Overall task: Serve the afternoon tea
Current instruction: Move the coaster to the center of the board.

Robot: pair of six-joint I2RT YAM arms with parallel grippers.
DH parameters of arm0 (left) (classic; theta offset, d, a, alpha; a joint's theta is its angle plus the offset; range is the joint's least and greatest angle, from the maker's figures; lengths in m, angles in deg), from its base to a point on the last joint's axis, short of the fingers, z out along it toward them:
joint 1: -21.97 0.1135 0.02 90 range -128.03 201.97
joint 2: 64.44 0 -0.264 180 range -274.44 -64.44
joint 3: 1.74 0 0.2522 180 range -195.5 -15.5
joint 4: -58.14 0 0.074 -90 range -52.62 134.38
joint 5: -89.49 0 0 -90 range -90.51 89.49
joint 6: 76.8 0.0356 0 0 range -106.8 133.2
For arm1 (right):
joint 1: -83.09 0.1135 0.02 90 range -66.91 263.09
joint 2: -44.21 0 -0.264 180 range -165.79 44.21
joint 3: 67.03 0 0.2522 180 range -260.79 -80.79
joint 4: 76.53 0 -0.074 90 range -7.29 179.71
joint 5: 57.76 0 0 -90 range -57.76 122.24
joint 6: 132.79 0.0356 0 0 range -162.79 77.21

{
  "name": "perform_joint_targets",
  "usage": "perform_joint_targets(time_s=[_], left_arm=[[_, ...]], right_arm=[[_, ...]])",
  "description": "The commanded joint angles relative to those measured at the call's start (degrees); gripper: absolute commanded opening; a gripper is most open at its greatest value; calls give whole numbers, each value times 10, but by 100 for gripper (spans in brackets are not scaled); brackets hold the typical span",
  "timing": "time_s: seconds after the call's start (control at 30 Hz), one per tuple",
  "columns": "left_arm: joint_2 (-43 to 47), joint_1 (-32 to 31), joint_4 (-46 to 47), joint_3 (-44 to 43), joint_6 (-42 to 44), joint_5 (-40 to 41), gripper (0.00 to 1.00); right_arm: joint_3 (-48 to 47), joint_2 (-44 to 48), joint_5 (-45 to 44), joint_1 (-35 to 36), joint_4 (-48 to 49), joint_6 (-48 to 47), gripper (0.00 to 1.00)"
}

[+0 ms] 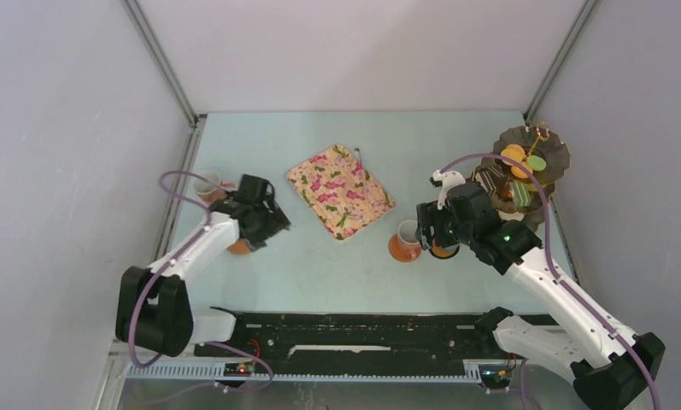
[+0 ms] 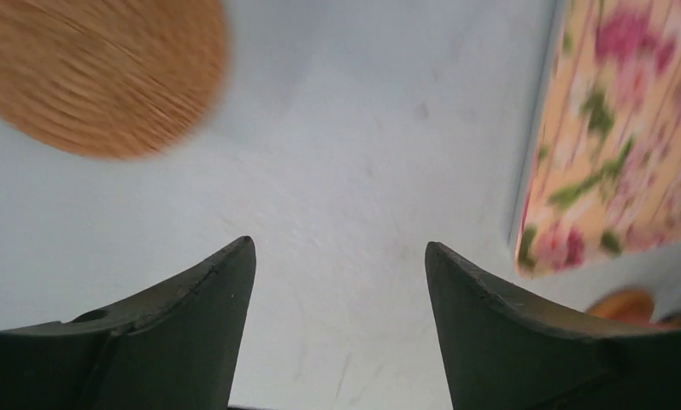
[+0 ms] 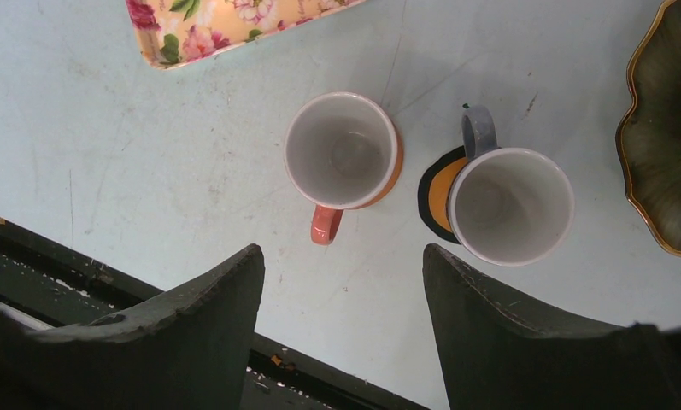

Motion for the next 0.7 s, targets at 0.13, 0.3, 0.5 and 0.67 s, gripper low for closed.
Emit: perform_joint_targets(time_s=[0.13,0.3,0.5,0.67], left_arm=[[-8,179,-25,-72,225,82,83],[-106,212,-15,-106,332,89,82],[-181,245,-5,-127,362,28,78],[-196,242,15,-110,334,-36,69]], right_arm=[[-2,20,5,-4,6,-7,71],[-2,27,6,-8,4,-8,71],[-2,38,2,-13,-6,-8,71],[-2,36,9,-15,0,-7,71]])
